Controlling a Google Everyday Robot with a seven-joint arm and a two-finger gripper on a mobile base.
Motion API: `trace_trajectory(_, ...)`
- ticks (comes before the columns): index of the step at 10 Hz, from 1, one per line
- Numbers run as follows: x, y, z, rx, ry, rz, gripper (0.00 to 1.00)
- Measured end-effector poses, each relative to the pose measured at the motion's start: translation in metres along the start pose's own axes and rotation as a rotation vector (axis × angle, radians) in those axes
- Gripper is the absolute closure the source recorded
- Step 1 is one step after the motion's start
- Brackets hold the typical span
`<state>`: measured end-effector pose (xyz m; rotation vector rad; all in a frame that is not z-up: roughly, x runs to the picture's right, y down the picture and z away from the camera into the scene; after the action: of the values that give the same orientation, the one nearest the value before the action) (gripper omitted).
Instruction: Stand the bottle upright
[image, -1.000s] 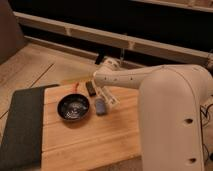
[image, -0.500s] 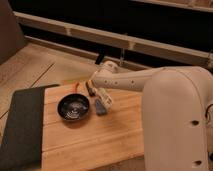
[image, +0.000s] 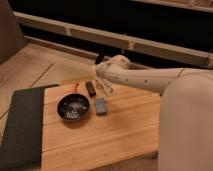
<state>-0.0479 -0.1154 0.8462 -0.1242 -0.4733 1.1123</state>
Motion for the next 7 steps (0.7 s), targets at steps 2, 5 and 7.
trace_trajectory(2, -0.002, 0.005, 0.002, -0.006, -0.002, -0.003, 1.0)
trace_trajectory(5, 0.0, 0.012, 0.016, -0.032, -0.018, -0.004, 1.0)
trace_trajectory(7, -0.016, 0.023, 0.019, -0.078, -0.082, -0.046, 1.0)
